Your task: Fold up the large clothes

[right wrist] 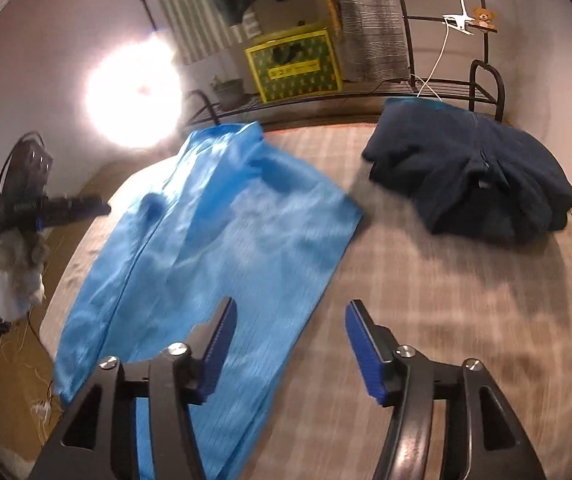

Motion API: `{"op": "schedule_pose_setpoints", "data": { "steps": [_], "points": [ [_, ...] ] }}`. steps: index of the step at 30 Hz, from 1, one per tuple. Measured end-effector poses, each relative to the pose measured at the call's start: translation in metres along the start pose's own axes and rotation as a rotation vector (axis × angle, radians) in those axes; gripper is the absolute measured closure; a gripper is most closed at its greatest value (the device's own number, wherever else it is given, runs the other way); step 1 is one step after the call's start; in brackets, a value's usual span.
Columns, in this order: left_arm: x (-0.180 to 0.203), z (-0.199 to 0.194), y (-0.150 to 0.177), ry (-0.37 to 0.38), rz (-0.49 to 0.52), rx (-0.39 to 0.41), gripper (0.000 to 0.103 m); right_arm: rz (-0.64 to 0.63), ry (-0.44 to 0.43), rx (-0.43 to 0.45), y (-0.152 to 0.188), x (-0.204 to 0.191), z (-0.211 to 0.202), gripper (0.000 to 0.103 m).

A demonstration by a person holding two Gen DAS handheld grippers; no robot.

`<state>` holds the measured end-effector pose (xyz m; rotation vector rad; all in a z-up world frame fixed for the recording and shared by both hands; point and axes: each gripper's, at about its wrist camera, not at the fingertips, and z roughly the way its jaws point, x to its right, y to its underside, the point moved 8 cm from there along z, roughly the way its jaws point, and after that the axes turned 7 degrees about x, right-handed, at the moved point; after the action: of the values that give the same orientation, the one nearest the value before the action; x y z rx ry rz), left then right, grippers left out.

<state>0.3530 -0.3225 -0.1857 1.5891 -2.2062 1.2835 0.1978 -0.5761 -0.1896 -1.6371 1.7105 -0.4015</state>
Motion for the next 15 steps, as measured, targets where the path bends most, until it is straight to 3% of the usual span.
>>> {"op": "schedule_pose_setpoints", "data": {
  "steps": [7, 10, 15],
  "points": [
    [-0.011, 0.087, -0.085, -0.071, -0.026, -0.021, 0.043, -0.041, 0.019, 0.000, -0.051, 0.014, 0.070, 0.033],
    [-0.023, 0.128, -0.106, -0.131, -0.023, -0.043, 0.043, -0.071, 0.022, -0.013, -0.065, 0.015, 0.100, 0.027],
    [-0.054, 0.183, -0.124, -0.181, -0.083, -0.088, 0.043, -0.076, 0.043, -0.051, -0.077, 0.027, 0.150, 0.027]
  ]
}}
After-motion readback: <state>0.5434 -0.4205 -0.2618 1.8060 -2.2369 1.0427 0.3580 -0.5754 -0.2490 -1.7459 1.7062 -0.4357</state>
